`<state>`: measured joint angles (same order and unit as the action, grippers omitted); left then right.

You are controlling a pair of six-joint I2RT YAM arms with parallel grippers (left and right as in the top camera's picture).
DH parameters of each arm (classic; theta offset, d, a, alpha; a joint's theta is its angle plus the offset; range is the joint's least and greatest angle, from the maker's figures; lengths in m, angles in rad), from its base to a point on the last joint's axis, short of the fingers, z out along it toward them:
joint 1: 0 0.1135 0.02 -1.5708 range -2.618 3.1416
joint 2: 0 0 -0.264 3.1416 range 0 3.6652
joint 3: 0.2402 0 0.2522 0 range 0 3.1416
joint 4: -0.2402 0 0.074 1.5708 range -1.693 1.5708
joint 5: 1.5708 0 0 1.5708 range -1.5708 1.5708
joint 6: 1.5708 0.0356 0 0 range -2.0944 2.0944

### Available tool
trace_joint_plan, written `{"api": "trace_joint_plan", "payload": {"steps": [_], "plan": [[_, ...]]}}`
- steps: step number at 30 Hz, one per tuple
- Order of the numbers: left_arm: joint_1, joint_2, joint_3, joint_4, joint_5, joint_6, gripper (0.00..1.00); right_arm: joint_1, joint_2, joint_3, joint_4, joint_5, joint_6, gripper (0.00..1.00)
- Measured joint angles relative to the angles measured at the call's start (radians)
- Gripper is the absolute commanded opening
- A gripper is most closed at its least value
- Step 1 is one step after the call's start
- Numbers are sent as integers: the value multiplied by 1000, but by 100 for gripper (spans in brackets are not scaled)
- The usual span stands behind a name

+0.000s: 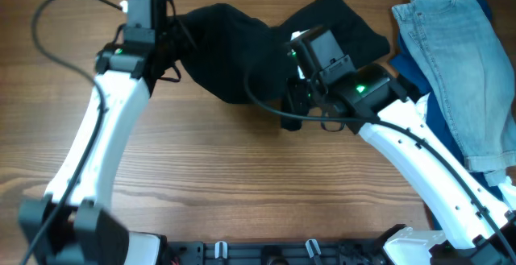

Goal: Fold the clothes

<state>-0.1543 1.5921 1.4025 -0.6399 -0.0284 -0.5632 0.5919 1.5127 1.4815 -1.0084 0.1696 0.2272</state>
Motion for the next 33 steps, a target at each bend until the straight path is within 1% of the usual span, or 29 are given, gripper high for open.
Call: {"api": "trace_joint_plan", "payload": {"steps": [3, 7, 11, 15, 18, 25, 33], "plan": [[0, -92, 0, 0, -79, 0, 4, -45, 0, 0, 37, 53, 19, 5], [0, -138, 0, -2, -140, 1, 4, -143, 0, 0, 107, 82, 17, 4], [0, -153, 0, -6, -163, 1, 4, -280, 0, 0, 170, 96, -35, 4], [-6, -157, 0, -5, -148, 1, 4, -403, 0, 0, 246, 85, -96, 4], [-17, -173, 0, -2, -130, 1, 4, -425, 0, 5, 257, 71, -138, 4], [-17, -247, 0, 7, -123, 1, 4, -433, 0, 100, 258, 67, -225, 4], [-17, -335, -2, 109, -123, 4, 4, -433, 0, 169, 341, 75, -305, 4]]}}
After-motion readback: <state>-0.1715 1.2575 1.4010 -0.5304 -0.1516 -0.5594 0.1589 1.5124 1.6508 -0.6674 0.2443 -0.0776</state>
